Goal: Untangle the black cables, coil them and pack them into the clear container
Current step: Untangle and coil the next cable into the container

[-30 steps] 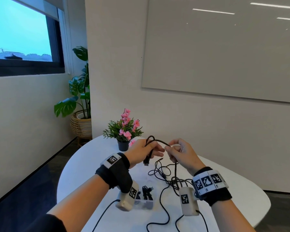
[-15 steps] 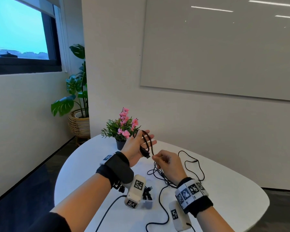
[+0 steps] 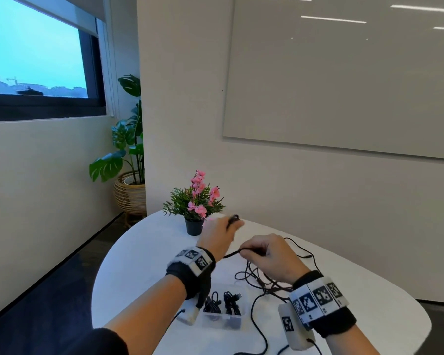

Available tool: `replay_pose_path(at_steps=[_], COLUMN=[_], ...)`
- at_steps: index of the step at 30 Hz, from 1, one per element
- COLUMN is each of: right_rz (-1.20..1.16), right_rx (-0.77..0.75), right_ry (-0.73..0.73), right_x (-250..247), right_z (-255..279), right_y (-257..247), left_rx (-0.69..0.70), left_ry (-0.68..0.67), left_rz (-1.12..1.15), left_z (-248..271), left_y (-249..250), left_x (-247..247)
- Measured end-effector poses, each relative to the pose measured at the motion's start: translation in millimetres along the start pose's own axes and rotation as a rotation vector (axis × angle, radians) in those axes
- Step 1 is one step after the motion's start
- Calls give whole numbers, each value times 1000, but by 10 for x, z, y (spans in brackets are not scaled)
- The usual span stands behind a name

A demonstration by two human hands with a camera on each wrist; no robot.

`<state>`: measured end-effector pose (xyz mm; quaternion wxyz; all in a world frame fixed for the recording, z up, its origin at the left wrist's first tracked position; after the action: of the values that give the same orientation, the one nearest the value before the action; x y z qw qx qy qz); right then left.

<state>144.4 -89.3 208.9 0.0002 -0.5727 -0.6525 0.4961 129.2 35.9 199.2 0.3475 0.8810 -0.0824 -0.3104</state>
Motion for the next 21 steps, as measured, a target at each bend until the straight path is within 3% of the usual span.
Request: replay_pose_path(at_steps=[2, 7, 11, 14, 16, 18, 21], right_rz=[-23, -248, -387, -514, -598, -625, -458], right_rx=[-47, 114, 213, 310, 349, 363, 323], right_ry=[116, 275, 199, 142, 132, 121, 131], right_x=[-125, -292, -164, -40, -4, 24, 58], right_z=[-78, -169, -193, -205, -199, -176, -146], right_y=[-60, 159, 364, 481, 495, 506, 580], left_rx=[85, -46, 70, -67, -154, -287, -476], left_ry=[-135, -367, -538, -609, -595, -497, -347], left_rz=[-111, 287, 141, 193, 350, 549, 771], left_z=[89, 377, 476, 494, 490, 445, 420], left_y=[76, 120, 147, 119, 166, 150, 10], left_x=[136, 221, 289, 271, 233, 153, 145])
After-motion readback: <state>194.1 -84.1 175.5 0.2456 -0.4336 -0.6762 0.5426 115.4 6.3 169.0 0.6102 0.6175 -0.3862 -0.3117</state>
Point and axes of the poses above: each hand's wrist, its own z-axis away from the middle knuckle, its own x-axis out of the palm, y = z × x, the point moved 10 cm from there along -z, towards the middle knuckle, and after that the axes turned 15 degrees about y, right-handed, at the moved point
